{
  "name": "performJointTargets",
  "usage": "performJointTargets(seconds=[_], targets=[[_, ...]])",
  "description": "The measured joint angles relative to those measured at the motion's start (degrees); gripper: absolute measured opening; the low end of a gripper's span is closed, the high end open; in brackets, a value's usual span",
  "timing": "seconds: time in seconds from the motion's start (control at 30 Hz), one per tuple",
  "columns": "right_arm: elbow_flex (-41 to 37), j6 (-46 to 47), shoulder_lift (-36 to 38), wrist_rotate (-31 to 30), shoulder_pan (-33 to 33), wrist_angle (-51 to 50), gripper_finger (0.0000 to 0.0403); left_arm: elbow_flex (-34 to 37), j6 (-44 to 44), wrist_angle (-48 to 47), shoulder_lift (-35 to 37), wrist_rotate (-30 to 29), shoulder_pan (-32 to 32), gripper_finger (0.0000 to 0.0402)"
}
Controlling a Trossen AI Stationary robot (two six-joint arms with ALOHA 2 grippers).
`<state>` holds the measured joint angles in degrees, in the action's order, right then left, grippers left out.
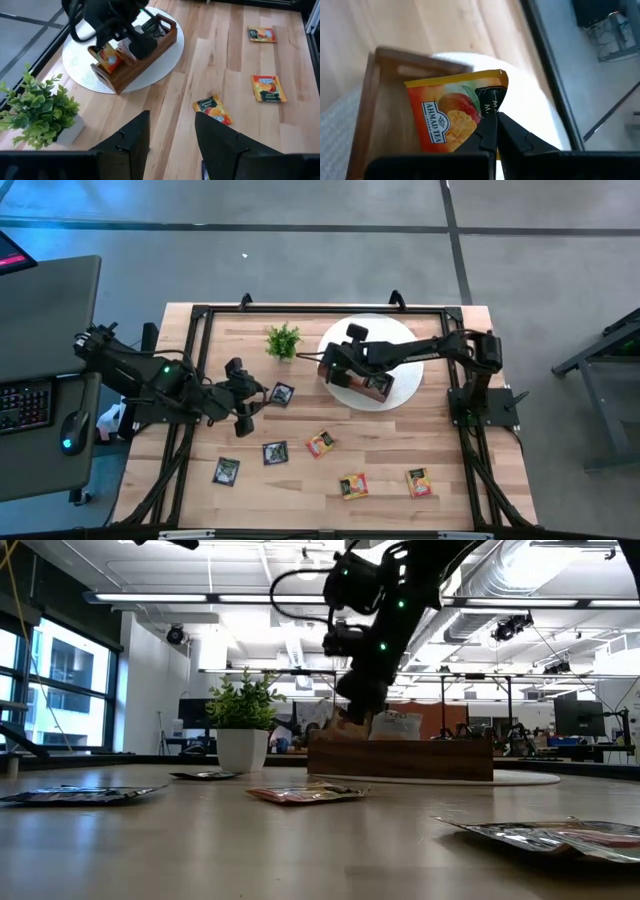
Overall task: Pick & Place Tea
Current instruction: Put the yellow tea bag into the left compartment of the wooden organizer
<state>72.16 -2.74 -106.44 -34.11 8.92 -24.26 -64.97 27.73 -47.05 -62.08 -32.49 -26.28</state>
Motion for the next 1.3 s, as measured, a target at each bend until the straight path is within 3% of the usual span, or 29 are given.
performJointTargets(seconds=[0.27,0.57,0.73,0.87,0.97,1.13,1.3], targets=[[0.0,-0.09,-0.54,2.19,0.91,-0.78,0.0016,0.0,0.04,-1.11,0.0,0.04,0.0,0.0154],[0.09,-0.2,0.06,2.41,0.14,-0.91,0.0109,0.0,0.18,-1.11,0.0,-0.03,0.0,0.0154],[1.75,0.52,3.33,8.59,-3.76,-1.87,0.0142,0.0,1.04,-1.08,0.0,-0.04,0.0,0.0154],[2.45,7.81,6.12,18.68,-8.4,-1.01,0.0153,0.0,1.53,-1.02,0.0,-0.04,0.0,0.0154],[2.1,17.91,5.92,22.41,-12.7,-0.33,0.0158,0.0,1.74,-0.99,0.0,0.32,0.0,0.0154],[-1.1,31.94,1.42,22.42,-20.16,4.11,0.0161,0.0,2.16,-1.0,0.0,0.44,0.0,0.0154],[-1.85,39.76,-3.67,15.63,-25.74,6.4,0.0161,0.0,2.28,-0.76,0.0,0.44,0.0,0.0154]])
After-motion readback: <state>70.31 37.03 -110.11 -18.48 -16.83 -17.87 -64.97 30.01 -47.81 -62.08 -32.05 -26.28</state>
